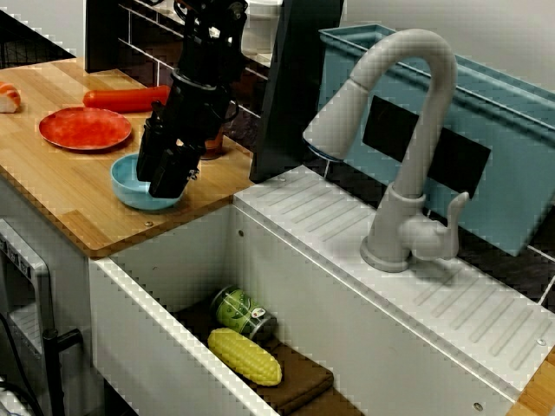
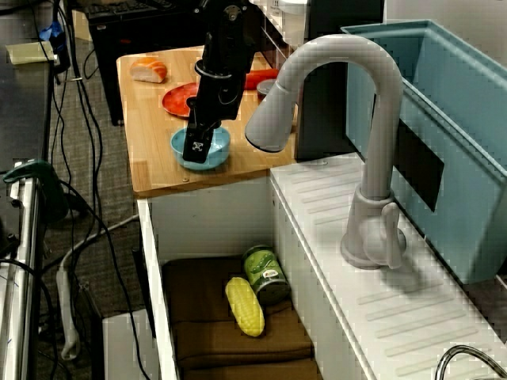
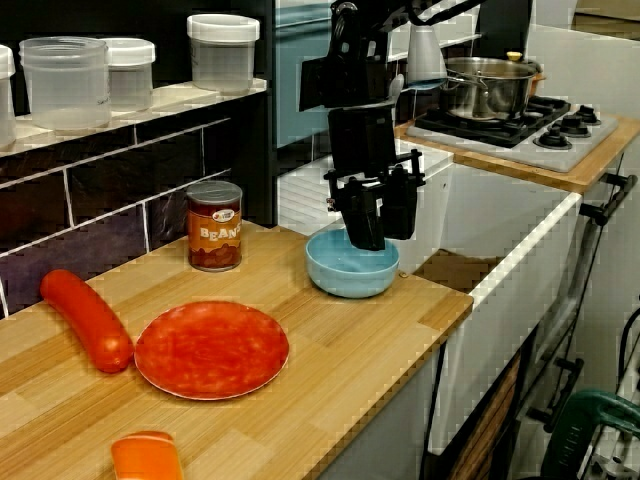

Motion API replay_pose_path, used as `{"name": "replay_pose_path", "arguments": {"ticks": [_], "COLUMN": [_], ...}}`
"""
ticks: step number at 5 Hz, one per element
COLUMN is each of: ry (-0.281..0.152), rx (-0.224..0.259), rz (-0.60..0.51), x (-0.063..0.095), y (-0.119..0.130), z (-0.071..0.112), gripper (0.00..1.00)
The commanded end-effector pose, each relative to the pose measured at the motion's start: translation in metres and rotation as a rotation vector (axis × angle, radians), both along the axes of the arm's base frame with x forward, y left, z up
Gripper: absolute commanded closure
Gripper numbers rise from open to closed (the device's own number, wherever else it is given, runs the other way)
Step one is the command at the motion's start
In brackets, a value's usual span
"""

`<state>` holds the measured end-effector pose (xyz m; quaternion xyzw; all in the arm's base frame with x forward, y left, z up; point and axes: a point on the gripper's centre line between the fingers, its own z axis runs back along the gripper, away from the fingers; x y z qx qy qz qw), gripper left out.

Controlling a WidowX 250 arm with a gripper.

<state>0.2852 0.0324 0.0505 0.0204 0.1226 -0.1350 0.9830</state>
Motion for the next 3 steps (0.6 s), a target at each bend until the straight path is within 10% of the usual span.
{"name": "replay_pose_path", "arguments": {"ticks": [1, 3], "ry": [-0.071, -0.092], "rx": [-0.001, -0.04], "rz": [0.022, 0.067], "x": [0.004, -0.008], "y": [0.005, 0.007], "z": [0.024, 0.045], "gripper": [0.0, 0.0]}}
